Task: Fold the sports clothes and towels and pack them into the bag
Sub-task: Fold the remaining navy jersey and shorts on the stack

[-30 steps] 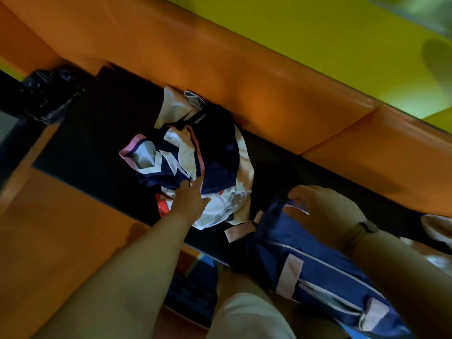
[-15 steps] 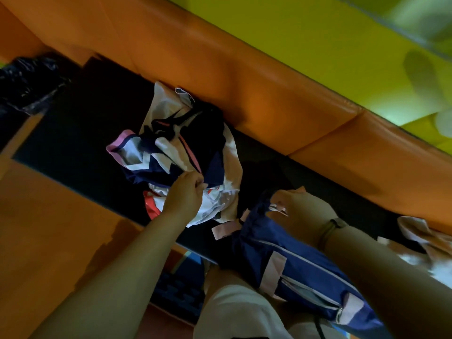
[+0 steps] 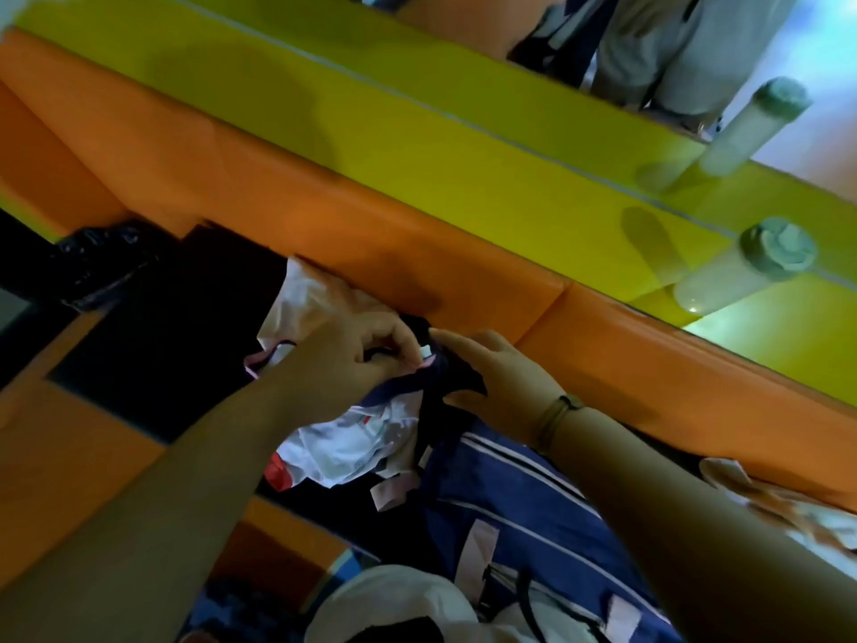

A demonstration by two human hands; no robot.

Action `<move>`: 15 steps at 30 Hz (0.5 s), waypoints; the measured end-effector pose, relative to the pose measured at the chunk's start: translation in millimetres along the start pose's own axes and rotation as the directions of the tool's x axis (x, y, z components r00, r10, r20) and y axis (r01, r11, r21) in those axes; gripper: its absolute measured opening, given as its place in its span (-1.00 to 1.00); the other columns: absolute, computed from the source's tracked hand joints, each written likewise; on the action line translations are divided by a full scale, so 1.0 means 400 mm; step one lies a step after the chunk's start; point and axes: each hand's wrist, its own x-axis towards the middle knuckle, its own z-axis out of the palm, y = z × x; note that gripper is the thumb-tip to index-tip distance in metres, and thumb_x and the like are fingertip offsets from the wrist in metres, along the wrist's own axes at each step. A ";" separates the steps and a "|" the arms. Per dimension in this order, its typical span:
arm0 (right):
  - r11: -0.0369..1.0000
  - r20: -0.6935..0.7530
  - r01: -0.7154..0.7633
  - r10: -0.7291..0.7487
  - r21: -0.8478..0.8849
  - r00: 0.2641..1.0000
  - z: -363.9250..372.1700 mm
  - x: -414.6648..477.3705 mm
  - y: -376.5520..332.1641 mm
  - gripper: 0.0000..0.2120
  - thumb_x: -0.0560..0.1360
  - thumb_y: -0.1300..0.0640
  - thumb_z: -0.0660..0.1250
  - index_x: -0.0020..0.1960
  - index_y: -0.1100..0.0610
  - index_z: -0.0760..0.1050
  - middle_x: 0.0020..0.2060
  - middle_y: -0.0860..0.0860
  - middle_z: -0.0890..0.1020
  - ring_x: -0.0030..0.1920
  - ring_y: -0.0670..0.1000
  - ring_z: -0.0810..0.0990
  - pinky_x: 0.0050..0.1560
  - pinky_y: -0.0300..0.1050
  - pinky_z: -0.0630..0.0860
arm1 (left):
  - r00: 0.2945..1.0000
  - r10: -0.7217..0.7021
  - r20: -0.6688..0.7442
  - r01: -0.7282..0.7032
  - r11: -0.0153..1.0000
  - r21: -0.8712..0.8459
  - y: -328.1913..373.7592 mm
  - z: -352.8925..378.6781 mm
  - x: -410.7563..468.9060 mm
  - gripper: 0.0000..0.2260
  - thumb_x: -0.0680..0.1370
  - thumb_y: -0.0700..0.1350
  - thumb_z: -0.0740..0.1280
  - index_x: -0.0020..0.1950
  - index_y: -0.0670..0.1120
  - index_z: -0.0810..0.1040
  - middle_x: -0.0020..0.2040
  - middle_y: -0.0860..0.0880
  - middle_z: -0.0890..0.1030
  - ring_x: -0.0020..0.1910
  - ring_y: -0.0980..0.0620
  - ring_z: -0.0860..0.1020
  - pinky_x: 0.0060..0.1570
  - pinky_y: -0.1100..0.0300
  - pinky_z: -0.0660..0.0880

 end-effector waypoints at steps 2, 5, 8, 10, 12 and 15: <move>0.997 -0.062 0.044 -0.040 0.059 0.997 -0.035 -0.006 0.003 -0.48 0.47 0.01 0.38 0.39 -0.14 0.32 0.29 -0.01 0.37 0.22 0.03 0.43 0.21 -0.07 0.44 | 0.998 0.061 0.033 -0.060 0.998 -0.027 0.076 -0.006 -0.002 -0.86 0.49 -0.32 0.37 -0.17 -0.09 0.60 -0.08 -0.06 0.67 -0.09 0.12 0.63 -0.09 0.38 0.50; 0.989 -0.091 0.117 -0.109 0.094 0.990 -0.086 -0.027 0.013 -0.71 0.46 0.06 0.39 0.16 0.09 0.55 0.14 0.05 0.52 0.13 0.05 0.49 0.15 -0.10 0.41 | 0.991 0.132 0.027 -0.132 0.991 -0.006 0.153 -0.009 0.000 -0.81 0.50 -0.33 0.36 -0.22 -0.06 0.59 -0.13 -0.04 0.68 -0.25 0.24 0.61 -0.24 0.45 0.46; 0.964 -0.196 0.105 -0.057 0.244 0.979 -0.134 -0.076 0.030 -0.92 0.48 0.06 0.38 -0.17 -0.03 0.50 -0.24 -0.09 0.55 -0.20 -0.11 0.50 -0.20 -0.20 0.35 | 0.979 0.181 -0.091 -0.179 0.983 0.031 0.206 -0.011 0.000 -0.77 0.49 -0.35 0.36 -0.25 -0.04 0.58 -0.27 0.13 0.66 -0.26 0.24 0.59 -0.23 0.41 0.47; 0.927 -0.264 0.091 0.009 0.363 0.964 -0.160 -0.112 0.046 -0.74 0.46 0.04 0.40 -0.32 -0.07 0.36 -0.43 -0.15 0.46 -0.37 -0.22 0.42 -0.30 -0.25 0.33 | 0.958 0.233 -0.165 -0.232 0.972 0.024 0.235 -0.022 0.000 -0.69 0.48 -0.38 0.35 -0.28 0.03 0.58 -0.32 0.12 0.64 -0.28 0.20 0.58 -0.21 0.36 0.50; 0.910 -0.277 0.092 0.027 0.405 0.960 -0.183 -0.144 0.060 -0.69 0.43 0.07 0.45 -0.33 -0.07 0.32 -0.45 -0.14 0.43 -0.36 -0.16 0.42 -0.26 -0.13 0.37 | 0.938 0.280 -0.202 -0.278 0.960 0.038 0.262 -0.022 0.001 -0.67 0.47 -0.39 0.35 -0.29 0.05 0.60 -0.32 -0.04 0.64 -0.28 0.02 0.60 -0.15 0.16 0.55; 0.926 -0.288 0.091 0.020 0.368 0.957 -0.204 -0.191 0.070 -0.66 0.36 0.15 0.50 -0.27 -0.06 0.31 -0.35 -0.10 0.46 -0.28 -0.06 0.44 -0.19 -0.01 0.41 | 0.953 0.192 -0.234 -0.154 0.973 0.171 0.267 0.009 0.045 -0.53 0.48 -0.41 0.34 -0.45 0.13 0.61 -0.44 0.00 0.62 -0.38 0.12 0.61 -0.16 0.03 0.49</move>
